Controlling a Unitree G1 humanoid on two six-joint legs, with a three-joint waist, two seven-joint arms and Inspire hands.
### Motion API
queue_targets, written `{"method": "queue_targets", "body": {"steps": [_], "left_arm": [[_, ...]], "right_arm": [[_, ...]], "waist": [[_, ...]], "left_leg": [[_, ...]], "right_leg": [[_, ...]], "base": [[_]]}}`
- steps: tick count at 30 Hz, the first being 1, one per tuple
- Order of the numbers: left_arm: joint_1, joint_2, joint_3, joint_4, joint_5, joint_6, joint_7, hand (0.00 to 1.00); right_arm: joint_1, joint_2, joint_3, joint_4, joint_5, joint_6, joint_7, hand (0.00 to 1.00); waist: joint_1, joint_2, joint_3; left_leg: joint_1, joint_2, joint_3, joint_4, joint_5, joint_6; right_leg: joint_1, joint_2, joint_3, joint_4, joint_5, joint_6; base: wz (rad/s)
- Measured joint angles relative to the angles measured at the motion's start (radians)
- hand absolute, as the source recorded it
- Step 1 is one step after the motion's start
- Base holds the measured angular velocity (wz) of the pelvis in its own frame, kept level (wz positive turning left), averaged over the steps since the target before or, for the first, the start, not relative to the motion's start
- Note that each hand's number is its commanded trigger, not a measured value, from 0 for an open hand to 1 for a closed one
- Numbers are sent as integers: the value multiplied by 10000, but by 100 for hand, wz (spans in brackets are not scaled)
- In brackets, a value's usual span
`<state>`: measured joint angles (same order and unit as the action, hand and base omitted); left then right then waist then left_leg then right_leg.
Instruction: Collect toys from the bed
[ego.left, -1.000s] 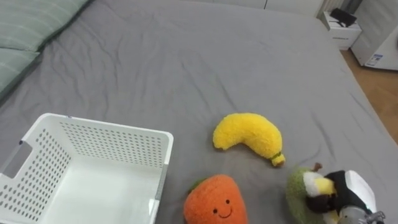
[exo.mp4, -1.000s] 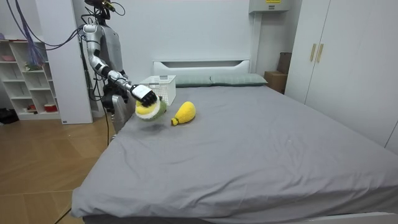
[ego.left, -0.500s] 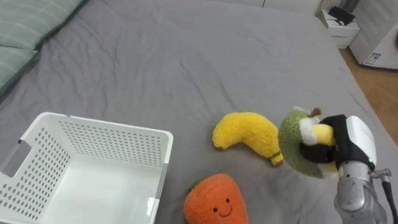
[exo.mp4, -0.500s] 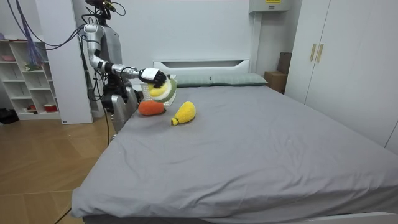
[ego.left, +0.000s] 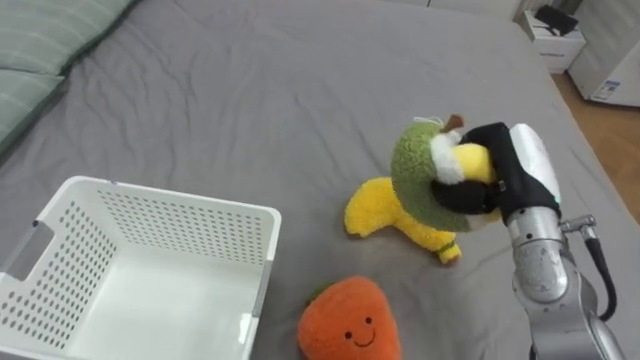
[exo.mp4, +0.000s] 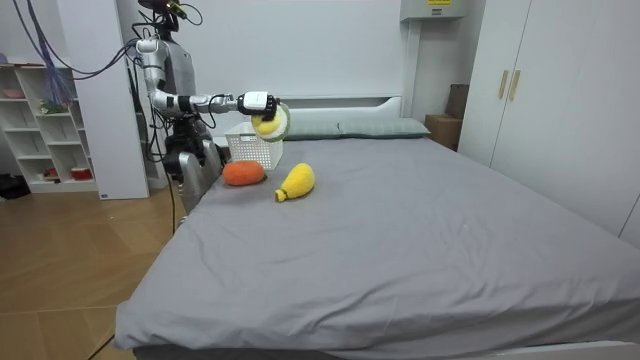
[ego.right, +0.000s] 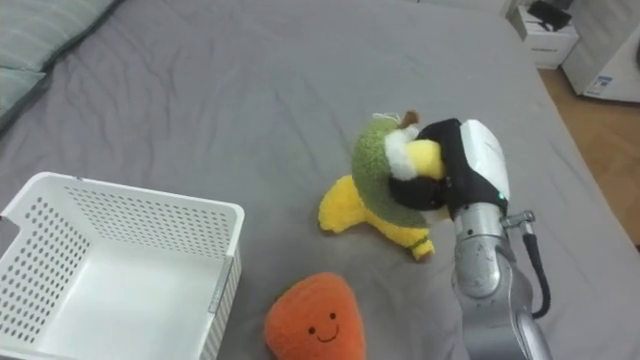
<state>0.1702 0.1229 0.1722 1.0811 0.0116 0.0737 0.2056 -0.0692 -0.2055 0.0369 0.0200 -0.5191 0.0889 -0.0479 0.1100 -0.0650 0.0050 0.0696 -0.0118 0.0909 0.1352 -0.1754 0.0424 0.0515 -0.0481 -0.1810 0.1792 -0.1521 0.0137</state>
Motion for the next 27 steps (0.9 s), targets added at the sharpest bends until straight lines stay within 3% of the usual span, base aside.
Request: {"method": "queue_targets", "body": {"steps": [9,16,22,27], "left_arm": [[-262,-30,-234,-10,13,-18,-14,0],[-397,-41,-570,-11,11,-6,-9,0],[-568,-145,-564,208,-19,3,19,0],[-596,-155,-577,369,-4,95,90,0]], "right_arm": [[-692,33,996,-651,-189,236,741,100],[-978,133,1400,-663,-71,398,841,100],[-1487,207,1955,-843,-246,668,1092,100],[-2003,503,2431,-844,-357,703,1390,100]], "waist": [[561,-112,-8],[860,-369,-16],[1195,-232,67],[1436,-214,80]], "left_leg": [[-85,-10,-126,5,13,5],[-195,-26,-323,23,13,6],[-211,-18,-363,0,22,-8],[-228,-21,-395,20,28,-14]], "right_leg": [[-10,-18,-161,-43,1,1],[-4,-40,-398,-93,4,4],[-5,-19,-410,-116,5,3],[-7,-26,-450,-124,6,2]], "base": [[4],[7],[1],[2]]}}
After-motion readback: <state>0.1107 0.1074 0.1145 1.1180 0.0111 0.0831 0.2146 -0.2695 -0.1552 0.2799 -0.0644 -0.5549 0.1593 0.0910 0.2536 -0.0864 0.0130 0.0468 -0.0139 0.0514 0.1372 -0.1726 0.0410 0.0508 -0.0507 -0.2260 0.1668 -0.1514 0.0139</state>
